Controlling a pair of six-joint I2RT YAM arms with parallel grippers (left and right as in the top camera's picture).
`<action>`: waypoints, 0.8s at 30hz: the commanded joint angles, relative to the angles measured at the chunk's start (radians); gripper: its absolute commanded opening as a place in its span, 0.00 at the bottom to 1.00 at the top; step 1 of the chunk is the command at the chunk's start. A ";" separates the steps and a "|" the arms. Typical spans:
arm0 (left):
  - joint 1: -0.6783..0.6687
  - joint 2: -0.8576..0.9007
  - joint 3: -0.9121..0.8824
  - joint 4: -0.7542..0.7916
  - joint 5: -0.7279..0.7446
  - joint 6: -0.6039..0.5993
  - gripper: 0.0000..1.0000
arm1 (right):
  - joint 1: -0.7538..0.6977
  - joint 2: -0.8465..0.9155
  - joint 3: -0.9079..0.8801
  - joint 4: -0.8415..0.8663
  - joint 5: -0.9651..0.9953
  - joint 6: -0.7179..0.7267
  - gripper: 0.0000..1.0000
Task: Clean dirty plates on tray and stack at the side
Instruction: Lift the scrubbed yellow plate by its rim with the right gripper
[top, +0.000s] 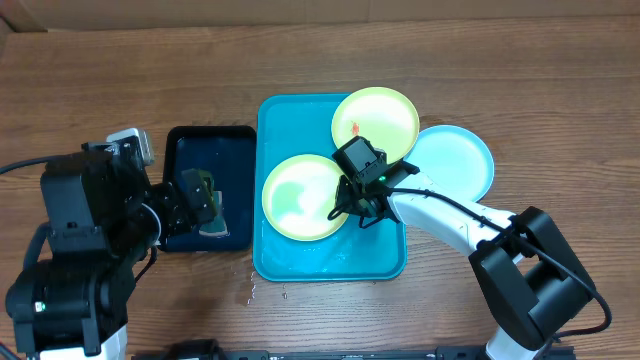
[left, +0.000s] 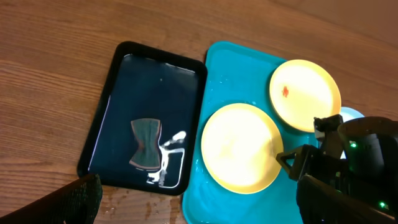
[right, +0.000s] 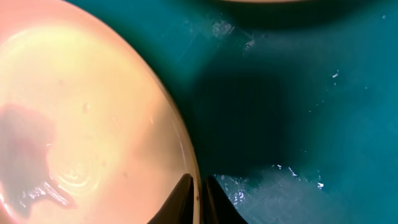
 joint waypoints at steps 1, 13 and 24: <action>0.003 0.015 0.009 0.000 0.008 -0.006 1.00 | 0.004 0.008 -0.006 0.006 0.005 0.004 0.04; 0.003 0.103 0.009 0.001 0.008 -0.006 1.00 | -0.027 0.004 0.190 -0.250 -0.003 -0.018 0.04; 0.003 0.217 0.009 0.001 0.008 -0.006 1.00 | -0.004 0.004 0.497 -0.409 -0.005 -0.049 0.04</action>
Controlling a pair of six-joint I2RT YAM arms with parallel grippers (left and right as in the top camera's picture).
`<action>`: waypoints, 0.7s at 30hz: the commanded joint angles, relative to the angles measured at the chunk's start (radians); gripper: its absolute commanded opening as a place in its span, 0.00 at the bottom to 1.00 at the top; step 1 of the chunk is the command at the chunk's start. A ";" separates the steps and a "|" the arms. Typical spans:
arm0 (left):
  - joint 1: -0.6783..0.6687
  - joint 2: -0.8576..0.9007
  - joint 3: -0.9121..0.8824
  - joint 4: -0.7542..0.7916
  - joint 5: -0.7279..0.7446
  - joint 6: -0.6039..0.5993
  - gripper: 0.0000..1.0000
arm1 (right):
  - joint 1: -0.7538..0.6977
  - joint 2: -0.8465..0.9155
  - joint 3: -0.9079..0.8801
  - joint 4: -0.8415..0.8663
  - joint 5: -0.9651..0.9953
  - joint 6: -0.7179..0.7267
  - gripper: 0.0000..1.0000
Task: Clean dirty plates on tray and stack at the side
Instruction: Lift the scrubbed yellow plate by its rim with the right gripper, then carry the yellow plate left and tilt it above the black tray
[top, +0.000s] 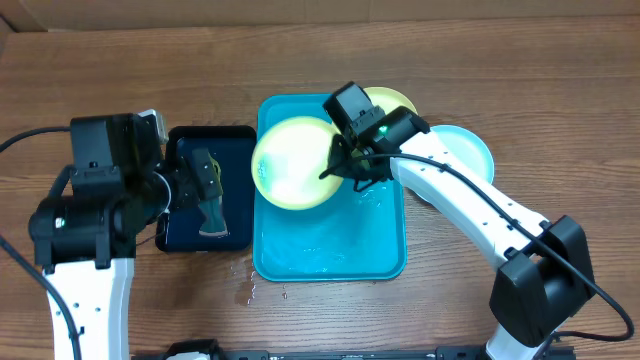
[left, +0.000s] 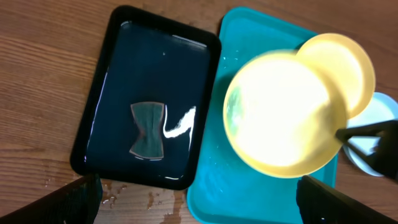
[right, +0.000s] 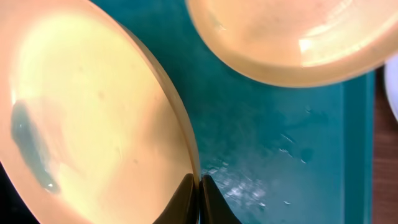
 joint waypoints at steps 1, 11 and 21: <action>0.003 0.038 0.009 0.001 0.008 -0.006 1.00 | 0.022 -0.004 0.037 0.050 0.000 -0.011 0.04; 0.005 0.135 0.010 0.018 0.188 -0.071 1.00 | 0.093 0.032 0.037 0.246 0.040 -0.007 0.04; 0.005 -0.097 0.032 -0.060 0.163 -0.035 1.00 | 0.224 0.126 0.036 0.438 0.261 -0.021 0.04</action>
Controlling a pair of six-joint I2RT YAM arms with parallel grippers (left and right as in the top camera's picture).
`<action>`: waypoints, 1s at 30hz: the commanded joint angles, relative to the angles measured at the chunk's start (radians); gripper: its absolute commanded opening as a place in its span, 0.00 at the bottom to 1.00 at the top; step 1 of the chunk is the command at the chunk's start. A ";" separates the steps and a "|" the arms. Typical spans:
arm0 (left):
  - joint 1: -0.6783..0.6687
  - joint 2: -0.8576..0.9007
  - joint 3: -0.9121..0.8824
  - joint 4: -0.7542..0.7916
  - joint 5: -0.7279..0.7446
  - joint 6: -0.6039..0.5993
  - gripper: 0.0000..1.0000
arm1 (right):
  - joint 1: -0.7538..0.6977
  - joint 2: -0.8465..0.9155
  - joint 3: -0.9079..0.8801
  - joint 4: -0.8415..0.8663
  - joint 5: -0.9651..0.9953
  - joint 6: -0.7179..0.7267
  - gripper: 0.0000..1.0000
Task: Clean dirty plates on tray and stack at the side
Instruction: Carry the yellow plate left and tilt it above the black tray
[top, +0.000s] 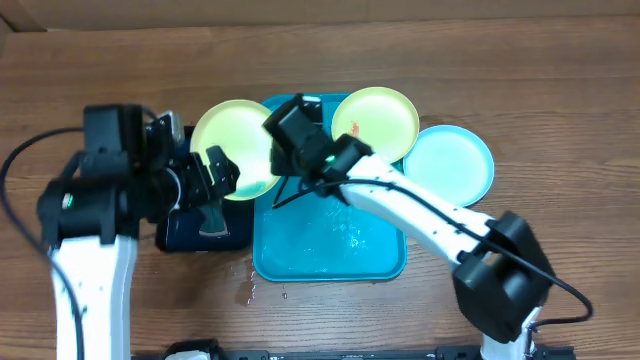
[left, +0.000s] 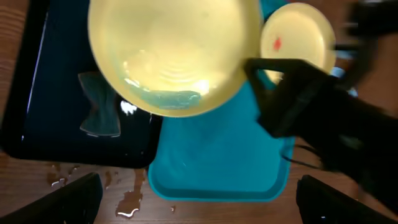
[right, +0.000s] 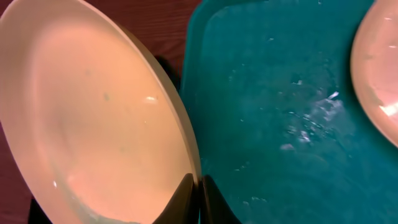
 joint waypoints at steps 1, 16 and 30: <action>0.005 -0.158 0.032 -0.014 -0.015 0.019 1.00 | 0.043 0.018 0.022 0.064 0.119 -0.024 0.04; 0.005 -0.425 0.032 -0.080 -0.112 0.023 1.00 | 0.149 0.013 0.027 0.541 0.491 -0.692 0.04; 0.005 -0.425 0.032 -0.082 -0.112 0.023 1.00 | 0.221 0.011 0.027 1.159 0.663 -1.250 0.04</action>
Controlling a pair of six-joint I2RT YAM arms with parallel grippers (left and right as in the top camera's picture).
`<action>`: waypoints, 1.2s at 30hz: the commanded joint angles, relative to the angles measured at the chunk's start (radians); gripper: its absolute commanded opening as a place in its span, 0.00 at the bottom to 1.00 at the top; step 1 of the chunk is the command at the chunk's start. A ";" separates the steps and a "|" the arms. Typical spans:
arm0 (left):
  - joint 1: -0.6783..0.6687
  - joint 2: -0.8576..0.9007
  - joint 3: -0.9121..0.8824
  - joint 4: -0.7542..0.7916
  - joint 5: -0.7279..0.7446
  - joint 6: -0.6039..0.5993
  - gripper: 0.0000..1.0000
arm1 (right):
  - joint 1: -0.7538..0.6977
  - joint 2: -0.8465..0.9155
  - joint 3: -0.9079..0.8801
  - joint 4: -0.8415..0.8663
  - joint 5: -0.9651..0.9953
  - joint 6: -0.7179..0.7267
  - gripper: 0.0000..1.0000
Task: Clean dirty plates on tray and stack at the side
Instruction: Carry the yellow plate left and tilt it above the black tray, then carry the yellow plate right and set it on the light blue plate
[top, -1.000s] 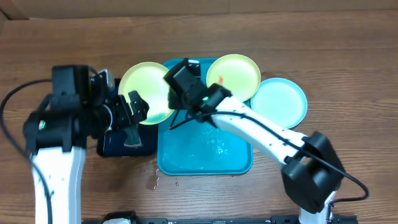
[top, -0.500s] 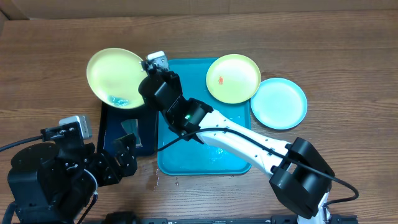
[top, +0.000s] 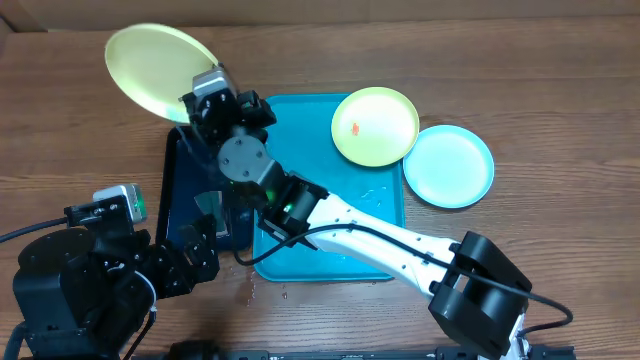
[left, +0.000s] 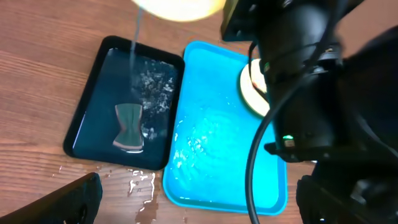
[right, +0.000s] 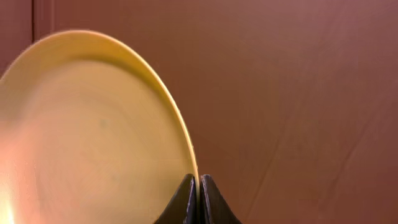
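Observation:
My right gripper (top: 199, 87) is shut on the rim of a yellow plate (top: 155, 62), holding it tilted high over the black tray's (top: 176, 170) far end. In the right wrist view its fingertips (right: 199, 186) pinch the plate (right: 93, 124). Water (left: 134, 43) runs off the plate (left: 177, 6) into the black tray (left: 93, 106), where a sponge (left: 129, 127) lies. A second yellow plate (top: 375, 125) with a red spot sits on the blue tray (top: 375, 215). A light blue plate (top: 448, 165) rests on the table to the right. My left gripper (top: 198, 256) is open and empty near the table's front left.
My right arm (top: 340, 225) stretches diagonally across the blue tray and the black tray. Water drops (left: 140, 183) lie on the wood in front of the black tray. The blue tray's (left: 211, 155) floor is wet.
The right gripper has carried the yellow plate from above the trays' shared edge to higher and farther left; water now streams into the black tray. My left gripper has drawn back toward the front.
The right gripper was first shut on the rim of the yellow plate lying on the blue tray. Then the plate was held tilted above the tray, then over the black tray's edge. Now it is up at the far left, draining into the black tray.

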 joint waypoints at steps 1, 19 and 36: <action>0.005 0.000 0.006 0.001 -0.006 0.019 1.00 | 0.023 -0.014 0.025 0.095 0.039 -0.190 0.04; 0.005 0.000 0.006 0.001 -0.006 0.019 1.00 | 0.067 -0.014 0.025 0.322 0.039 -0.336 0.04; 0.005 0.000 0.006 0.001 -0.006 0.019 1.00 | 0.063 -0.014 0.024 0.128 0.165 -0.054 0.04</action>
